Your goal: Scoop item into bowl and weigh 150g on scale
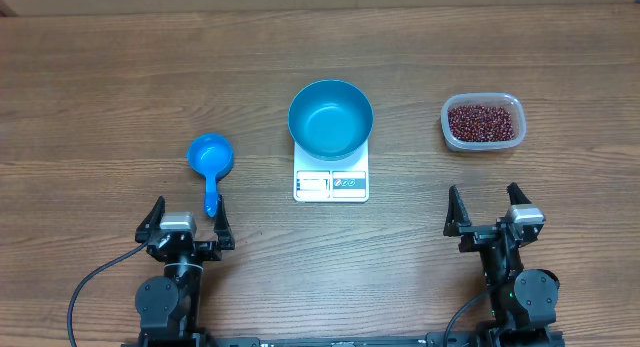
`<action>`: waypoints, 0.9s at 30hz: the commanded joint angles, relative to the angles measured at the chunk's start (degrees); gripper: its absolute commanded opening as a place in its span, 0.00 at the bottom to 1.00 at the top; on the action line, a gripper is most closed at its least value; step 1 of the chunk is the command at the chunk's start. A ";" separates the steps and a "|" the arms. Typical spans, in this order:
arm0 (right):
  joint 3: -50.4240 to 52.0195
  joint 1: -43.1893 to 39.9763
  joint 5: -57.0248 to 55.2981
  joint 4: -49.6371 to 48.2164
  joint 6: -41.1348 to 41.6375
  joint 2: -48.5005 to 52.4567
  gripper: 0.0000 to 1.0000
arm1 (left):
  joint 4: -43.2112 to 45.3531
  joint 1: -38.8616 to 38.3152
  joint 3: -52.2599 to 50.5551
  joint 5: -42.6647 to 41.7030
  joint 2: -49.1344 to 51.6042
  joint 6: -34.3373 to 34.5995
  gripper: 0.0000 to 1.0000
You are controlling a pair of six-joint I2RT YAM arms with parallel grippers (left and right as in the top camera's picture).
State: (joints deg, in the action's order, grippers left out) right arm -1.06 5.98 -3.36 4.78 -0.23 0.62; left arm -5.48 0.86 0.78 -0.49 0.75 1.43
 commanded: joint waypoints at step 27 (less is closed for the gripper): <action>0.61 -0.33 -0.02 -0.22 -0.28 -0.46 1.00 | -25.18 0.35 36.44 2.56 29.38 0.94 0.99</action>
State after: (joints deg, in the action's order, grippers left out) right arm -1.06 5.98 -3.36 4.73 -0.23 0.62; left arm -29.08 0.86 31.22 1.61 25.10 1.61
